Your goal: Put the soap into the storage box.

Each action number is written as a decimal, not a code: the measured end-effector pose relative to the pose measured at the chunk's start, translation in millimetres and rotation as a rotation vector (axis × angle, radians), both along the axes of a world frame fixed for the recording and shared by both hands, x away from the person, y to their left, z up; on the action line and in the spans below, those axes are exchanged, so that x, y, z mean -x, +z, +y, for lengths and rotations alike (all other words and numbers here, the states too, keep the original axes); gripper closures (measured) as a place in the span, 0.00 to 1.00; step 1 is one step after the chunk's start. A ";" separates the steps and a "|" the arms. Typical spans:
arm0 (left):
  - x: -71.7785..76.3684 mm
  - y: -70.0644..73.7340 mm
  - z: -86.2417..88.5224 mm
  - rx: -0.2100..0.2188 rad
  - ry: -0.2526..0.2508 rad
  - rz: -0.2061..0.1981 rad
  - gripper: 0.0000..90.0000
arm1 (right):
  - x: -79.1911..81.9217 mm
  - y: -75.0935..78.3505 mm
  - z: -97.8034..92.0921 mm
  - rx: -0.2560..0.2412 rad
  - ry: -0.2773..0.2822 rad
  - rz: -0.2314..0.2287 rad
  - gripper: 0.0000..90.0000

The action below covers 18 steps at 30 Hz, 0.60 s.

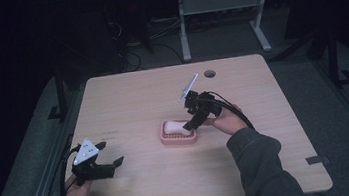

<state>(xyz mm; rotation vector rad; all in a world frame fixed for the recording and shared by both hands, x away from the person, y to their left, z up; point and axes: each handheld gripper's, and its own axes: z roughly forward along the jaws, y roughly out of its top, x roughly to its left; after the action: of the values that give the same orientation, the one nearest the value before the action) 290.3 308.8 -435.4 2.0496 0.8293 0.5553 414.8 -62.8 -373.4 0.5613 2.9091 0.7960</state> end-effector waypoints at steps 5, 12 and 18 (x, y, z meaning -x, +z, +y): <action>0.7 0.5 0.1 -0.003 0.000 0.004 0.16 | 2.3 1.0 -5.1 -0.001 -0.012 0.004 0.35; 0.7 0.6 -0.3 -0.006 -0.001 0.003 0.16 | 5.3 -0.7 -16.1 -0.013 -0.030 0.005 0.34; 1.1 0.6 -0.8 -0.011 -0.007 0.002 0.16 | 8.4 -0.1 -24.4 -0.022 -0.043 0.004 0.34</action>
<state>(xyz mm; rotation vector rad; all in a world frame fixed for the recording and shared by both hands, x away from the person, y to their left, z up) 289.2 308.0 -434.8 2.0625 0.8218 0.5553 406.4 -87.2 -373.5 0.6253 2.8845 0.8231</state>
